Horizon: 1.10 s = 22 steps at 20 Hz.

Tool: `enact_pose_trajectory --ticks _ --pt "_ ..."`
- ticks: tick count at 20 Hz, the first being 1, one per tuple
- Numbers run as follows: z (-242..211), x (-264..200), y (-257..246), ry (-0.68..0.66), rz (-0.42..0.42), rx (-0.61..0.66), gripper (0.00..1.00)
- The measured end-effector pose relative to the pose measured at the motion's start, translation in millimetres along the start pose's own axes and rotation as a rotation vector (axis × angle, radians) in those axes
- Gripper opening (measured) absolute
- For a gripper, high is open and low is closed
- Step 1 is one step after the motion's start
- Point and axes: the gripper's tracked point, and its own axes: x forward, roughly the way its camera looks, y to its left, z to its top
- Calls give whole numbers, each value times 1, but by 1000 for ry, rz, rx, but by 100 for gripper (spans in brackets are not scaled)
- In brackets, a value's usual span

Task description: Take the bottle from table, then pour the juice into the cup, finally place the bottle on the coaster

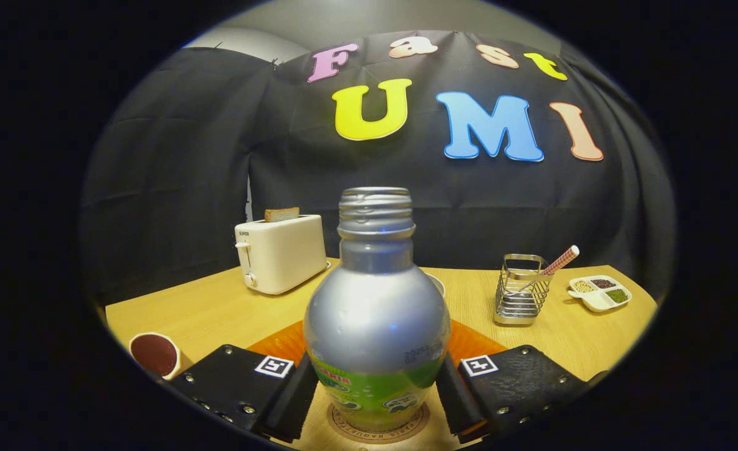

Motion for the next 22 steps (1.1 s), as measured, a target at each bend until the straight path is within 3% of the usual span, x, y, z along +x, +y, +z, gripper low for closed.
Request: enact_pose_trajectory --ticks 8,13,14,15,19,22 --pt "-8 1 -2 1 0 19 82" --pt "-4 -7 -1 -11 -2 -64 87" --pt "4 -12 0 -27 -1 -69 97" --pt "14 -18 2 -47 3 -67 99" --pt "71 -65 -1 -130 19 -23 98" --pt "125 -111 -35 -177 -49 -19 98"
